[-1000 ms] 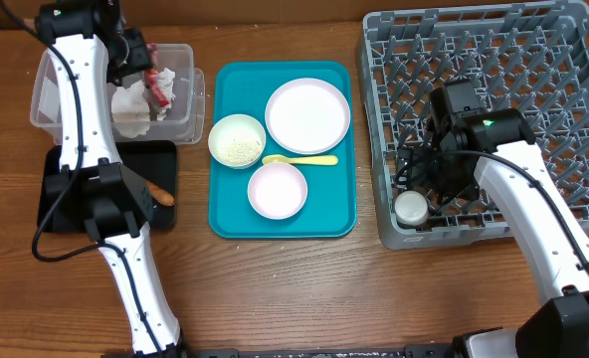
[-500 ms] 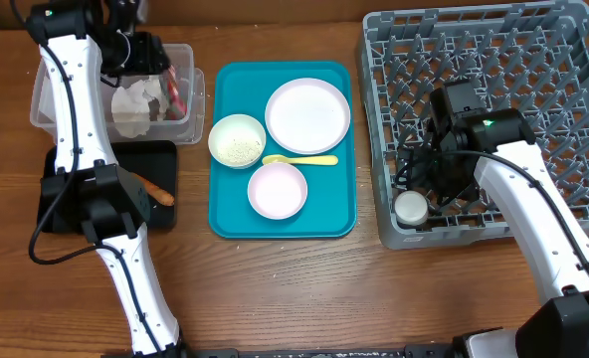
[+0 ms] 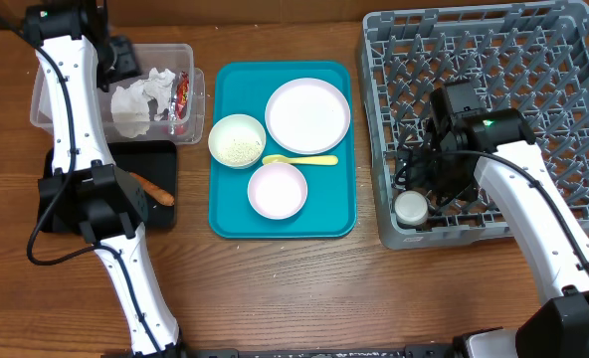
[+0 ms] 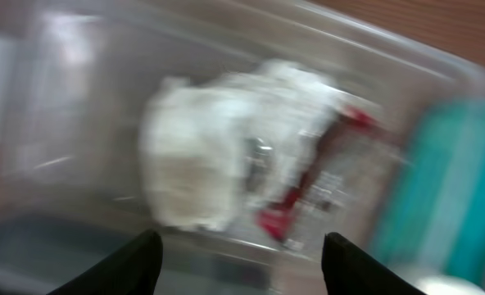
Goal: Sort waste into correct bins and load items into the dishwasher
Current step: 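Reach the left gripper to the rice bowl and grasp its rim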
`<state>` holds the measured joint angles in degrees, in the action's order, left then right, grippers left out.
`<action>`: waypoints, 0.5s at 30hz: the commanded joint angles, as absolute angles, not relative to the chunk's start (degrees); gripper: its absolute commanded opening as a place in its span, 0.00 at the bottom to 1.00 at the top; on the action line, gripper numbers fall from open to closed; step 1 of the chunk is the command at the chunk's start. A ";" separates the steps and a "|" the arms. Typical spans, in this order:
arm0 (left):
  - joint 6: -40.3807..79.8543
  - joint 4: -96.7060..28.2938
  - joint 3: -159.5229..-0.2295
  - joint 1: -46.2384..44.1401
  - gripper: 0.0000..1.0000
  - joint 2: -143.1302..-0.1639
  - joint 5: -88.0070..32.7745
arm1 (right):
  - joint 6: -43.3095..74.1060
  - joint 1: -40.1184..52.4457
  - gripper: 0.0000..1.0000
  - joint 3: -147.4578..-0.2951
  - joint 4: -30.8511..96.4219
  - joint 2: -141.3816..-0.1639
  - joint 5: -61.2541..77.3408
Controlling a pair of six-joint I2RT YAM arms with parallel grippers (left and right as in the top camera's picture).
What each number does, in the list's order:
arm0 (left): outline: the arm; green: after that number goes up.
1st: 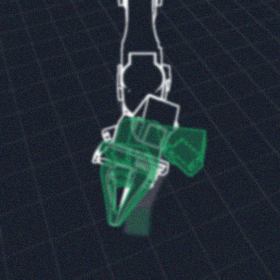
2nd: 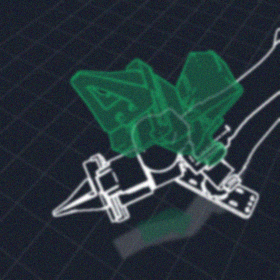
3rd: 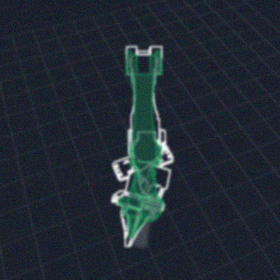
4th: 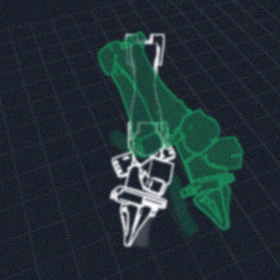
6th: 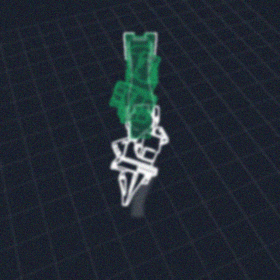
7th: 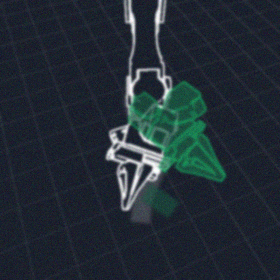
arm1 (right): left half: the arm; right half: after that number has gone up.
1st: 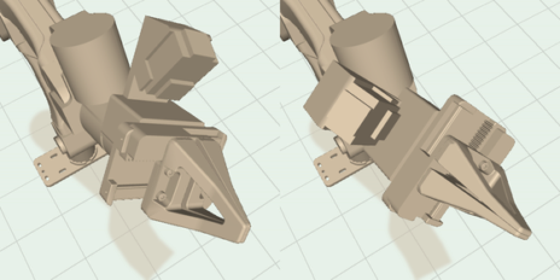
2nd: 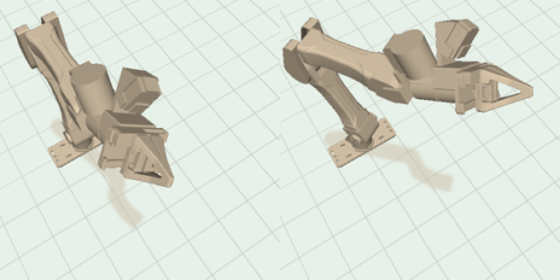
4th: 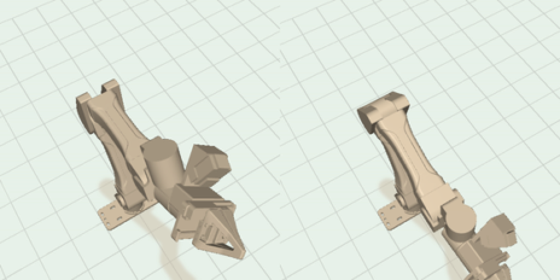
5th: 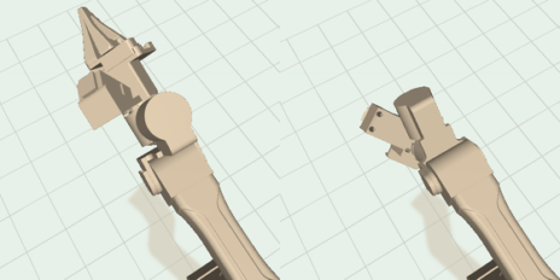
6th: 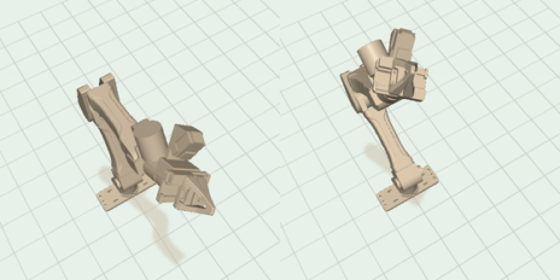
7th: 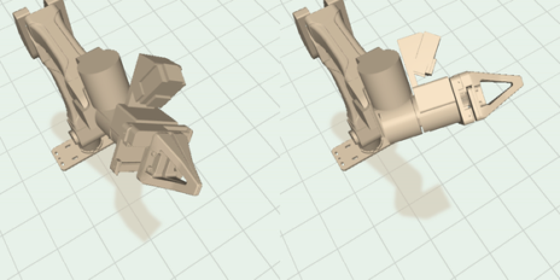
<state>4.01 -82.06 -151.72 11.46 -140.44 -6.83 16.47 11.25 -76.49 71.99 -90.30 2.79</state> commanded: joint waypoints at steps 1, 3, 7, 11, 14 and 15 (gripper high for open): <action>-9.74 -85.86 -152.90 8.78 0.66 -138.19 -29.58 | 16.27 11.18 0.91 -77.30 71.83 -90.17 3.11; -11.27 -89.69 -152.90 6.55 0.65 -138.19 -28.27 | 16.27 11.18 0.91 -77.30 71.72 -90.17 3.11; -11.00 -95.11 -152.90 0.19 0.64 -138.19 -18.81 | 16.23 11.18 0.91 -77.30 70.52 -90.17 3.11; -7.86 -95.07 -152.55 -6.98 0.67 -138.28 -8.86 | 16.21 11.18 0.91 -77.30 69.71 -90.17 3.11; -7.11 -94.41 -150.58 -11.31 0.68 -138.41 -4.78 | 16.21 11.18 0.91 -77.30 69.69 -90.17 3.11; -6.39 -93.97 -149.36 -12.73 0.68 -138.45 -3.73 | 16.19 11.18 0.91 -77.30 69.69 -90.17 3.09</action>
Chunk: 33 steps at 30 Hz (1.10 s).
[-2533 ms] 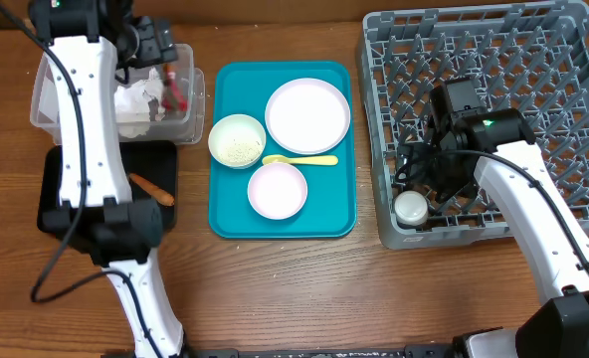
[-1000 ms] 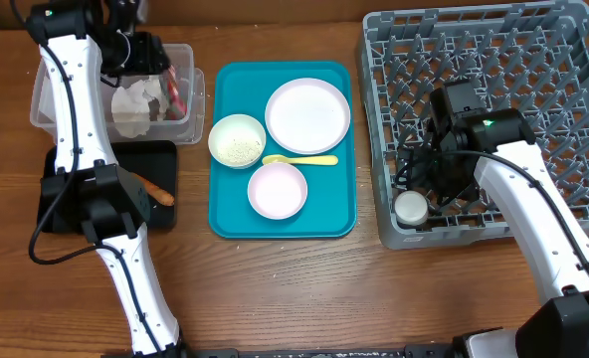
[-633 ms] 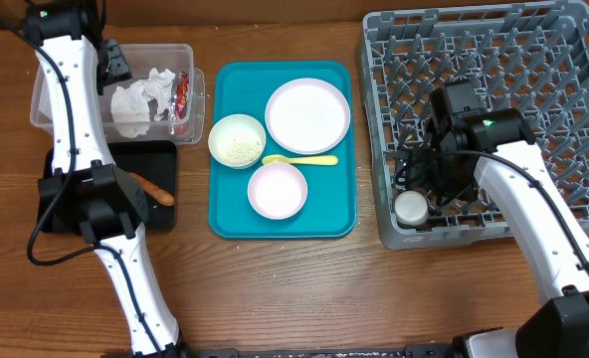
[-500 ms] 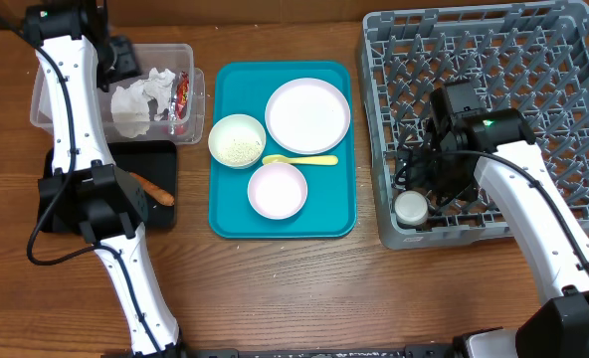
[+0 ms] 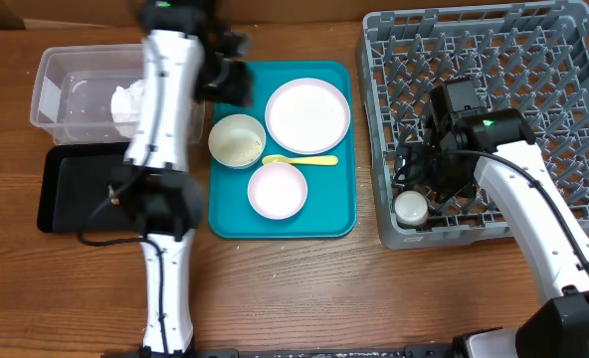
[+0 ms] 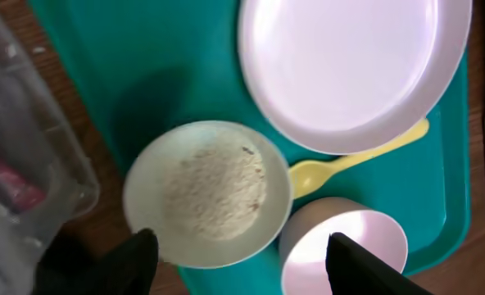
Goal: Sort waste into correct bins and load items into the dishwasher
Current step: 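Reach the left gripper to the rice bowl and grasp its rim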
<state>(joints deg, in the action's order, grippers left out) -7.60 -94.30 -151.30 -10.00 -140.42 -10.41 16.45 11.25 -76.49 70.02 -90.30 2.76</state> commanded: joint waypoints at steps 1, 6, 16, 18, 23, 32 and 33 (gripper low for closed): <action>-5.89 -93.32 -147.85 -13.82 0.67 -138.45 -3.05 | 16.05 11.18 0.91 -77.30 69.69 -90.17 3.09; -2.04 -88.75 -139.31 -16.23 0.63 -138.45 -1.06 | 14.72 11.18 0.91 -77.30 69.69 -90.17 3.09; 1.32 -82.00 -128.95 -17.10 0.38 -138.45 -1.04 | 14.72 11.18 0.91 -77.30 69.60 -90.17 3.09; 1.34 -81.14 -127.33 -17.54 0.34 -138.45 -1.04 | 14.72 11.18 0.91 -77.30 69.63 -90.17 3.09; 3.18 -78.78 -124.18 -18.04 0.21 -138.45 -0.47 | 14.72 11.18 0.91 -77.30 69.60 -90.17 3.09; 4.08 -78.72 -124.46 -18.04 0.15 -138.41 0.69 | 14.55 11.18 0.91 -77.30 69.01 -90.17 3.09; 4.08 -78.85 -124.99 -18.04 0.15 -138.37 0.67 | 14.55 11.18 0.91 -77.30 68.93 -90.17 3.09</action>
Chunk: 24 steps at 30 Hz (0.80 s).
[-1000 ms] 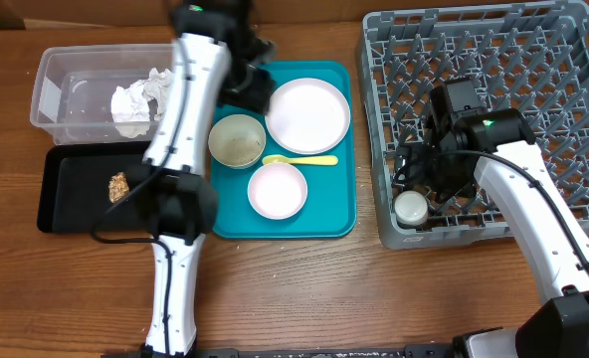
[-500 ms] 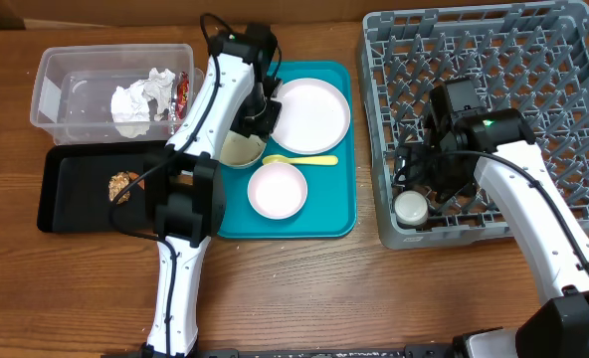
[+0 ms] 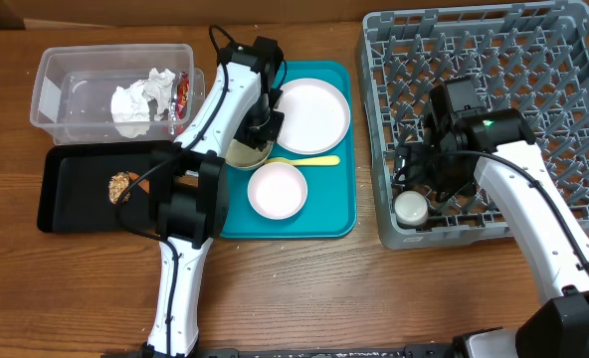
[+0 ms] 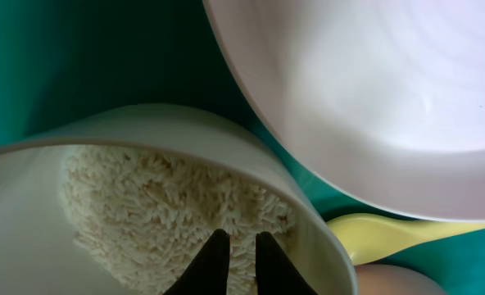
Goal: Sort waste into correct bins and load items into the dishwasher
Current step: 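Reach the left gripper to the rice bowl and grasp its rim, then lift the rice bowl off the teal tray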
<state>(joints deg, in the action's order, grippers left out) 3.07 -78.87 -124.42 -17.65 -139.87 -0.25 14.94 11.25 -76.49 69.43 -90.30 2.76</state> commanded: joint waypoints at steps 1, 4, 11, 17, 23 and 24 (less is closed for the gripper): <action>4.08 -79.02 -125.47 -18.02 0.15 -138.30 0.67 | 14.55 11.18 0.91 -77.30 68.82 -90.17 3.09; 4.10 -80.49 -128.66 -18.02 0.17 -137.93 0.62 | 14.55 11.18 0.91 -77.30 68.55 -90.17 3.09; 5.85 -86.37 -137.05 -19.88 0.39 -137.75 0.64 | 14.57 11.18 0.91 -77.30 68.64 -90.17 3.11; 9.82 -87.37 -134.87 -22.85 0.39 -137.78 4.29 | 14.57 11.18 0.91 -77.28 68.66 -90.17 3.11; 12.67 -85.47 -129.08 -25.56 0.38 -137.78 12.29 | 14.55 11.18 0.91 -77.28 68.99 -90.17 3.09; 12.75 -85.01 -128.42 -25.58 0.37 -137.78 12.45 | 14.55 11.18 0.91 -77.28 69.04 -90.17 3.09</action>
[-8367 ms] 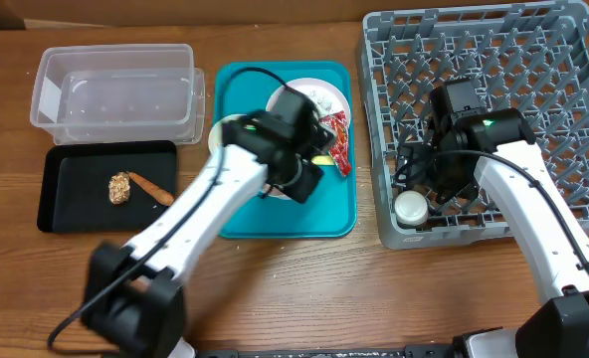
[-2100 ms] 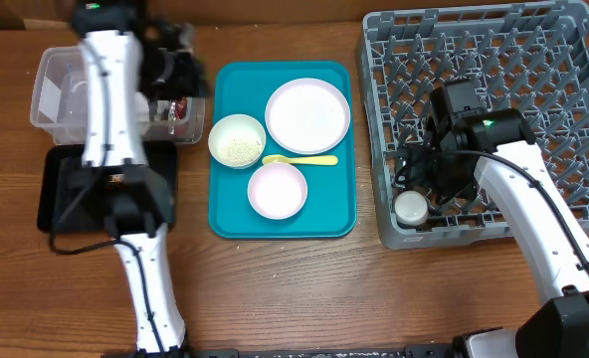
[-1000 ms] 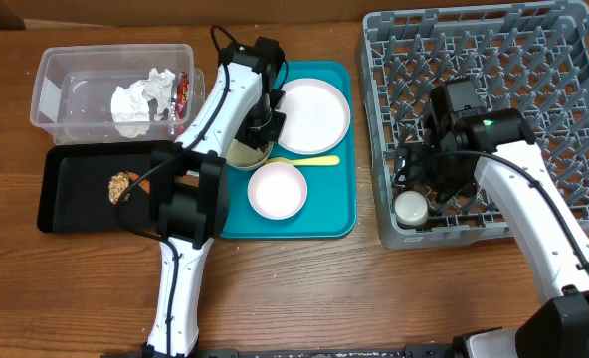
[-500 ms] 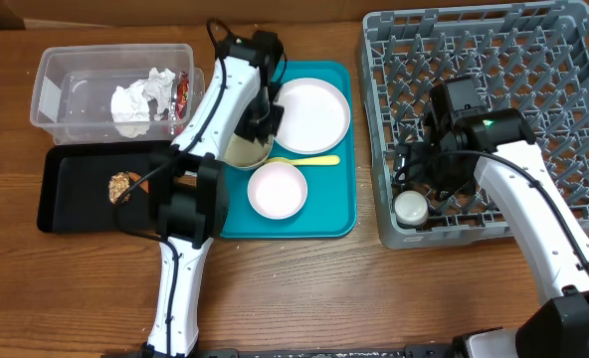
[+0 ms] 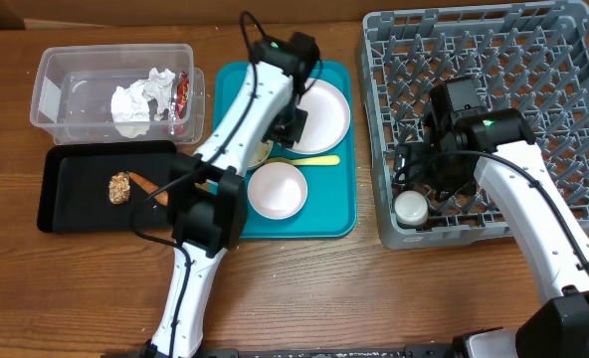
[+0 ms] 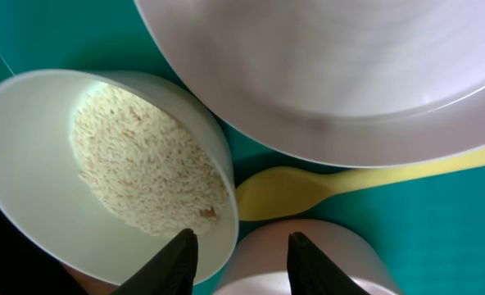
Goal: Sort waste into correct bins and load items into the dishwasher
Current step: 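Lift the rice bowl off the teal tray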
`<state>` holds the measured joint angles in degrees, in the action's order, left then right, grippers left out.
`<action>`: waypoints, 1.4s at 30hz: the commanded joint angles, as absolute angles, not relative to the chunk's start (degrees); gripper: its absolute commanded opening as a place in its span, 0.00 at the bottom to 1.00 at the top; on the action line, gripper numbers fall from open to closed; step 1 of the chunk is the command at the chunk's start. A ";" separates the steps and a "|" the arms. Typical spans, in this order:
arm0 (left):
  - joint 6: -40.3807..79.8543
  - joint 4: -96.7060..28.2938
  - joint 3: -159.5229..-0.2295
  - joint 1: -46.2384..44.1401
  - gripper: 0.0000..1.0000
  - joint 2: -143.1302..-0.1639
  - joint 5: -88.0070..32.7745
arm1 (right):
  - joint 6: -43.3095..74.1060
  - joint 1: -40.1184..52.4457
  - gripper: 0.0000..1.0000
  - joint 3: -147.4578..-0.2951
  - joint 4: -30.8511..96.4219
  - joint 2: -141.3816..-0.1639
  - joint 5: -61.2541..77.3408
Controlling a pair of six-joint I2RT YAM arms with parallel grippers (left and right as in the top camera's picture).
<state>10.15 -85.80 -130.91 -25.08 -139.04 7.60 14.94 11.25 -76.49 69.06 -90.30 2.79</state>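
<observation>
On the teal tray (image 5: 225, 214) lie a pale bowl of rice (image 6: 136, 164), a white plate (image 6: 324, 74), a yellow spoon (image 6: 308, 184) and a pink bowl (image 6: 324, 254). My left gripper (image 6: 241, 250) is open low over the tray. One finger is over the rice bowl's inside and the other over the pink bowl, with the rice bowl's rim between them. From overhead the left gripper (image 5: 290, 124) sits by the plate (image 5: 319, 114). My right gripper (image 5: 421, 171) is down in the grey dish rack (image 5: 493, 60) above a white cup (image 5: 411, 207); its fingers are hidden.
A clear bin (image 5: 66, 85) at the back left holds crumpled tissue and a red wrapper. In front of it a black tray (image 5: 76, 204) carries food scraps. The left arm stretches across the teal tray's left side.
The left gripper's fingers were nearly together close over the rice. Now they stand wide apart, farther from the bowl and shifted toward the plate and pink bowl. The right arm has not moved.
My left gripper was open over the clear bin with the tissue. Then it was open above the teal tray, over the rice bowl. Then it was down at the rice with its fingers nearly together, and now it is open astride the bowl's rim. The right arm stayed in the rack.
</observation>
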 commanded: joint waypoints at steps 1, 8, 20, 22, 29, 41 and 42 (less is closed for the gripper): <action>12.91 -84.53 -127.85 -25.56 0.35 -137.78 12.45 | 14.55 11.18 0.91 -77.28 69.08 -90.17 3.09; 12.88 -83.13 -126.17 -25.43 0.27 -137.78 12.49 | 14.55 11.18 0.91 -77.28 69.30 -90.17 3.09; 12.67 -81.56 -124.44 -25.04 0.20 -137.78 12.58 | 14.55 11.18 0.91 -77.28 69.52 -90.17 3.09; 12.69 -81.30 -124.22 -24.75 0.22 -137.78 12.58 | 14.55 11.18 0.91 -77.28 69.49 -90.17 3.09; 12.69 -79.33 -122.13 -24.38 0.12 -137.80 12.60 | 14.55 11.18 0.91 -77.28 69.54 -90.17 3.11; 12.86 -85.19 -132.99 -24.36 0.04 -137.75 12.43 | 14.55 11.18 0.91 -77.28 69.47 -90.17 3.09; 12.84 -86.59 -135.96 -24.34 0.04 -137.75 12.43 | 14.55 11.18 0.91 -77.28 69.47 -90.17 3.09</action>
<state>12.10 -84.60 -127.57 -24.60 -139.09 11.84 14.94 11.25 -76.49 69.65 -90.30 2.79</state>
